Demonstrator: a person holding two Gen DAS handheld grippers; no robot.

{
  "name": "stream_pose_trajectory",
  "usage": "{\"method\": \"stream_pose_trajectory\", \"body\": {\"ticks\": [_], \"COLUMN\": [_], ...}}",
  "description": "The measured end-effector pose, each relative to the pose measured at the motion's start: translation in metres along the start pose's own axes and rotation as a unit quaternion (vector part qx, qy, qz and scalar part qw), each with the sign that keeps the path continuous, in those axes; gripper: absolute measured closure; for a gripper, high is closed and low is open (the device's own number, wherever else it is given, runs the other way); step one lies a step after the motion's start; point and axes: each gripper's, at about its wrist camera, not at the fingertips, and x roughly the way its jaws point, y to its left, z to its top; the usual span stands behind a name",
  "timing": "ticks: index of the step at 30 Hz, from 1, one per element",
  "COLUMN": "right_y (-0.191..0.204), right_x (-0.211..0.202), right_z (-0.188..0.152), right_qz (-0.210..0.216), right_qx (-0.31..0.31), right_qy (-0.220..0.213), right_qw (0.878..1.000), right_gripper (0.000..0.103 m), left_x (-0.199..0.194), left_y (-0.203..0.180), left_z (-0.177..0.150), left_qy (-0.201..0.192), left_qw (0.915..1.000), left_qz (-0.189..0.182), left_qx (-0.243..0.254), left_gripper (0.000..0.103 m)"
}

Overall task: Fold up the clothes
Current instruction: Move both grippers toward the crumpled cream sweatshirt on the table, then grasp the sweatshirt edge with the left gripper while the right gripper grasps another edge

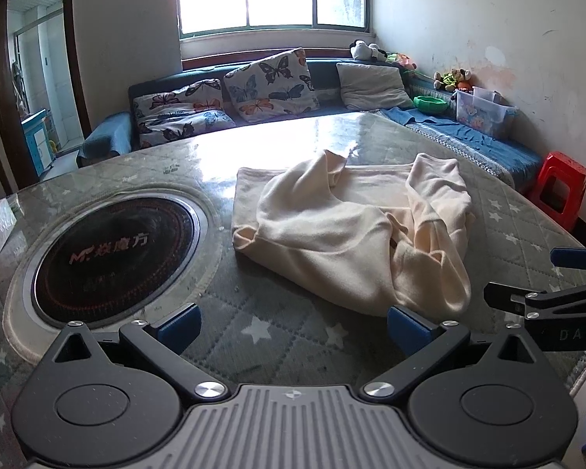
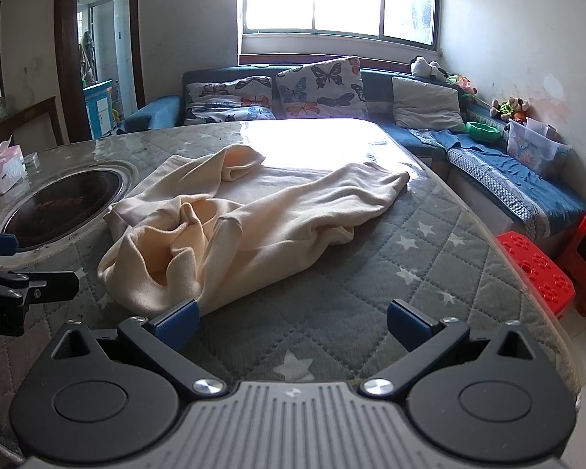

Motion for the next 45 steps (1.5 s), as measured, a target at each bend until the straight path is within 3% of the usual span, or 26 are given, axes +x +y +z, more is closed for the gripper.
{"method": "stream_pose_trajectory", "body": {"ticks": [12, 23, 30, 43, 45], "right_y": [-0.003, -0.012, -0.021, -0.031, -0.032], "right_x": [0.02, 0.047, 0.07, 0.11, 0.114], "right_z": [0.031, 0.059, 0.075, 0.098, 0.101], "right_qz": [0.004, 0.016, 0.018, 0.019, 0.02], "right_qx": [-0.007, -0.005, 0.01, 0.012, 0.012], "right_qy": [-0.006, 0.001, 0.013, 0.03, 0.031], "right_qw": [1.0, 1.0, 1.0, 0.999, 0.999], "right_gripper": [0.005, 0.015, 0.022, 0.032, 0.033], "left_x": [0.017, 0.069, 0.108, 0.179, 0.19], "left_y": [0.001, -0.017, -0.026, -0.022, -0.022], "left_z": [0.043, 0.082, 0.106, 0.126, 0.129], "left_qy": [-0.02, -0.013, -0.014, 0.025, 0.032], "left_qw": [0.9995, 0.999, 0.9987, 0.9985, 0.9983], "left_qz": [0.013, 0.007, -0.005, -0.035, -0.038], "left_qx": [0.022, 0.042, 0.049, 0.033, 0.03], "left_gripper": [0.0, 0.002, 0.024, 0.047, 0.059]}}
